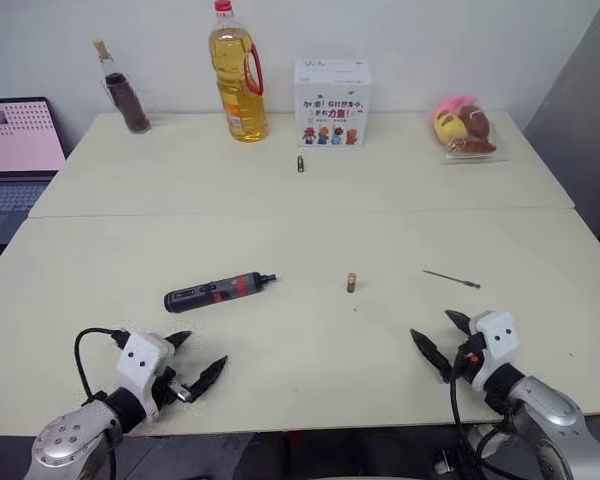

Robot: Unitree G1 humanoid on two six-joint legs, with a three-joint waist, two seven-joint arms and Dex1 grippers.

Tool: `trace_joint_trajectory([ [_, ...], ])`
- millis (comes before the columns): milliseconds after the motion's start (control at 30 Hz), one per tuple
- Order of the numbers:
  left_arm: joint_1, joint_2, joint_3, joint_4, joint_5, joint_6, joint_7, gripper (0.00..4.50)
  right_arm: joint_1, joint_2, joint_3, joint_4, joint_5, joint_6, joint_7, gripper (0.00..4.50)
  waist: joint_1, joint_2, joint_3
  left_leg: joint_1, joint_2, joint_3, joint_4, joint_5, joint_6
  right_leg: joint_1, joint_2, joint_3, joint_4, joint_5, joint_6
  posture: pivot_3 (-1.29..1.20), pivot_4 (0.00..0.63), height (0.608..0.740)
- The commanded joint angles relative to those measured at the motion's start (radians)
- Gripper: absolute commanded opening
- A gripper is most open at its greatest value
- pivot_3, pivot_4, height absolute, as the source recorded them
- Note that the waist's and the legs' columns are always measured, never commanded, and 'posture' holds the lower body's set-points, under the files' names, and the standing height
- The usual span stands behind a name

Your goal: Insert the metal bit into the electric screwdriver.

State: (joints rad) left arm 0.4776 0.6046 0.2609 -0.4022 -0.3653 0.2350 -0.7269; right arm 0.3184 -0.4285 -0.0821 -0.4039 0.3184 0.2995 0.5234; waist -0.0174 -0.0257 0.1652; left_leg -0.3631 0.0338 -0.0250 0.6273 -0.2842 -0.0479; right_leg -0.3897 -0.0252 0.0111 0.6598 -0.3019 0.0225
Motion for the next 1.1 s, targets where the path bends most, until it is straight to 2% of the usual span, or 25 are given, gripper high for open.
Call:
trace_joint_trajectory([
  [33, -0.006, 0.090, 0.062, -0.148, -0.107, 0.077, -0.082, 4.46, 0.004, -0.047, 0.004, -0.085, 0.033, 0.001, 0.069, 4.50, 0.000, -0.001, 0.004, 0.000, 0.000, 0.000, 0.000, 0.000, 0.000, 0.000, 0.000, 0.000, 0.000, 0.000, 0.000, 0.00, 0.150, 0.740],
  [133, -0.026, 0.166, 0.101, -0.173, -0.155, 0.112, -0.144, 4.46, -0.026, -0.081, 0.007, -0.100, 0.053, 0.010, 0.108, 4.50, 0.000, -0.001, 0.007, 0.000, 0.000, 0.000, 0.001, 0.000, 0.000, 0.000, 0.001, 0.000, 0.001, 0.001, -0.001, 0.00, 0.150, 0.740],
  [233, -0.134, 0.264, 0.156, -0.136, -0.216, 0.122, -0.236, 4.46, -0.117, -0.115, 0.019, -0.097, 0.084, 0.040, 0.154, 4.50, -0.001, -0.001, 0.010, 0.000, -0.001, 0.000, 0.002, 0.000, 0.000, 0.000, 0.002, 0.000, 0.002, 0.000, -0.001, 0.00, 0.150, 0.740],
  [367, -0.312, 0.326, 0.176, -0.095, -0.398, 0.255, -0.272, 4.46, -0.225, -0.094, 0.077, -0.058, 0.084, 0.065, 0.159, 4.50, -0.001, -0.003, 0.013, 0.000, -0.003, -0.001, 0.004, 0.000, 0.000, 0.000, 0.005, -0.003, 0.003, 0.002, -0.003, 0.00, 0.150, 0.740],
  [500, -0.400, 0.379, 0.141, -0.070, -0.428, 0.300, -0.339, 4.46, -0.333, -0.038, 0.153, 0.016, 0.075, 0.077, 0.155, 4.50, -0.010, -0.004, 0.014, 0.000, -0.003, -0.002, 0.003, 0.000, 0.000, 0.000, 0.005, -0.003, 0.003, 0.004, -0.006, 0.00, 0.150, 0.740],
  [833, -0.505, 0.367, 0.074, -0.095, -0.454, 0.347, -0.352, 4.46, -0.450, 0.059, 0.223, 0.224, -0.001, -0.019, 0.159, 4.50, -0.012, -0.003, 0.014, -0.001, -0.002, -0.001, 0.003, 0.000, 0.000, -0.002, 0.004, -0.002, 0.005, 0.005, -0.006, 0.00, 0.150, 0.740],
  [1100, -0.537, 0.342, 0.022, -0.097, -0.411, 0.330, -0.331, 4.46, -0.511, 0.147, 0.252, 0.364, -0.068, -0.124, 0.133, 4.50, -0.013, -0.003, 0.014, -0.001, -0.003, -0.001, 0.005, 0.000, 0.000, -0.002, 0.004, -0.002, 0.008, 0.005, -0.007, 0.00, 0.150, 0.740],
])
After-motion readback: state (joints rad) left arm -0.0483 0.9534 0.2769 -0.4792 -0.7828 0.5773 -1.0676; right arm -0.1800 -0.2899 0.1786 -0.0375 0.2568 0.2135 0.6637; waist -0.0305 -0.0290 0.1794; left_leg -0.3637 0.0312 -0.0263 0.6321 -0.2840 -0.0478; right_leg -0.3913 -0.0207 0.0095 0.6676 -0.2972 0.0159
